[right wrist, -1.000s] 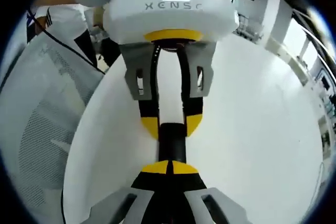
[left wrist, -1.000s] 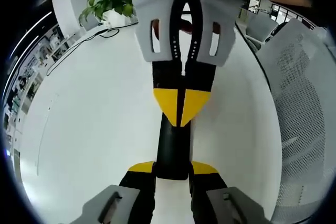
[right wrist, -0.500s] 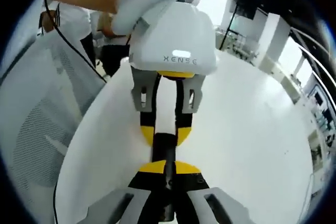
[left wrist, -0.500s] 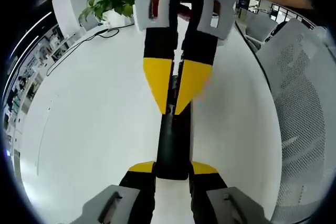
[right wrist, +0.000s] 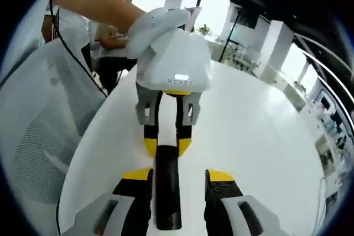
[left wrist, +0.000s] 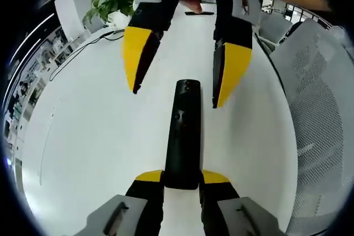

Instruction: Press the specified remote control buttons in sequence, fully releasing each button before pressing the next.

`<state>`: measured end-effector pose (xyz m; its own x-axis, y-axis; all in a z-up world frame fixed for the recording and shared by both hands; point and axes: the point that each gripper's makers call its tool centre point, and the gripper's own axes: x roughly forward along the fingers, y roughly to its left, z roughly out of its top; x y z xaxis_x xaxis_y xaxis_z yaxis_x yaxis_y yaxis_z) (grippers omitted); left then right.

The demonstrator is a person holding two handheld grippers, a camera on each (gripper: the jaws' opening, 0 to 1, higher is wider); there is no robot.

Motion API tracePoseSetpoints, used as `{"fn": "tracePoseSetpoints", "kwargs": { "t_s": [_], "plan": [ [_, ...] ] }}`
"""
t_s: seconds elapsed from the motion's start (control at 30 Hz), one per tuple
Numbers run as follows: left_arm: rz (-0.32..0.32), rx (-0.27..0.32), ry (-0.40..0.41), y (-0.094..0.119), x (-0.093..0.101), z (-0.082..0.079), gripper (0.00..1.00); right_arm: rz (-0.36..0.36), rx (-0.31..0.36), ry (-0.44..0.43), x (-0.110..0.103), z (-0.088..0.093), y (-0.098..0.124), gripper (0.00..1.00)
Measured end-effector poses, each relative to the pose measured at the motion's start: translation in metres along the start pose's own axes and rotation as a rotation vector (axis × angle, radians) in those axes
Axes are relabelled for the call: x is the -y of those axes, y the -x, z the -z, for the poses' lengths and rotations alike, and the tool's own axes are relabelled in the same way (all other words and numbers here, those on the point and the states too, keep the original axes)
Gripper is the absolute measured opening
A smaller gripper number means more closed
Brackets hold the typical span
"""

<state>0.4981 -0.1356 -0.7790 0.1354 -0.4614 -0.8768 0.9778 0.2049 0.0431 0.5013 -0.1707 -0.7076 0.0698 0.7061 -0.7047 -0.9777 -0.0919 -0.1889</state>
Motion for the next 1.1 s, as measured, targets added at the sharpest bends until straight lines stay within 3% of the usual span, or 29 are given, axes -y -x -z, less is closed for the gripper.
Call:
{"fn": "tracePoseSetpoints", "kwargs": {
  "t_s": [0.27, 0.73, 1.1],
  "plan": [
    [0.0, 0.035, 0.011, -0.001, 0.0, -0.001, 0.24, 0.041, 0.014, -0.046, 0.0, 0.014, 0.016, 0.54],
    [0.004, 0.077, 0.014, -0.001, 0.001, -0.003, 0.24, 0.027, -0.048, -0.08, -0.007, 0.059, 0.025, 0.49],
    [0.005, 0.099, 0.014, 0.0, 0.001, -0.003, 0.24, -0.002, -0.074, -0.101, -0.011, 0.078, 0.014, 0.45]
  ]
}}
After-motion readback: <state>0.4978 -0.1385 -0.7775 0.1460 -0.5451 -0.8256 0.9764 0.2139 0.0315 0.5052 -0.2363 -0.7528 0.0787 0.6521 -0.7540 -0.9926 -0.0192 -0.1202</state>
